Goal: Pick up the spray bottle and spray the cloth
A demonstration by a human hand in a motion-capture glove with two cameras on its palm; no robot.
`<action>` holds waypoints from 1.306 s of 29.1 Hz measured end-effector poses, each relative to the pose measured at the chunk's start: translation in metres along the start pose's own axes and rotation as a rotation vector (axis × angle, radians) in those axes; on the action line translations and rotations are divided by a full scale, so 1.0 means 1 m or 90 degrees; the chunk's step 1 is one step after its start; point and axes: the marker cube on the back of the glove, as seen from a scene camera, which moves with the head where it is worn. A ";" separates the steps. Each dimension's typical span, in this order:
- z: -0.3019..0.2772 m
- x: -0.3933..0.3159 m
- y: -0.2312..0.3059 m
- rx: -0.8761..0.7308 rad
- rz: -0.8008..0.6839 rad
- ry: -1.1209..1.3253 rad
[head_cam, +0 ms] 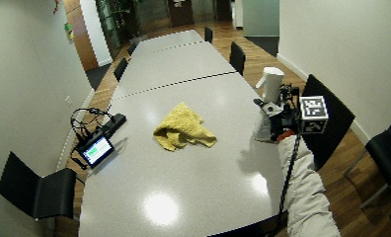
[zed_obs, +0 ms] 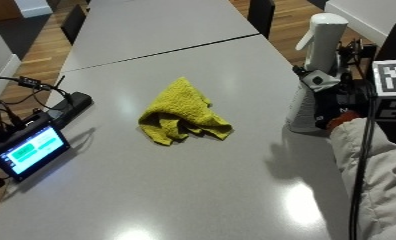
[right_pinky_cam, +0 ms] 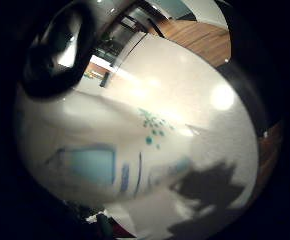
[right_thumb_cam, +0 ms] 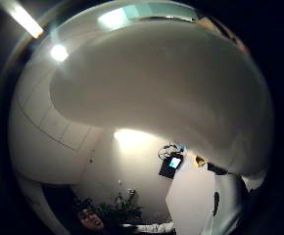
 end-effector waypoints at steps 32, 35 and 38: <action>0.059 -0.105 -0.051 -0.058 -0.292 0.872; 0.061 -0.104 -0.051 -0.062 -0.302 0.918; 0.064 -0.103 -0.050 -0.069 -0.304 0.932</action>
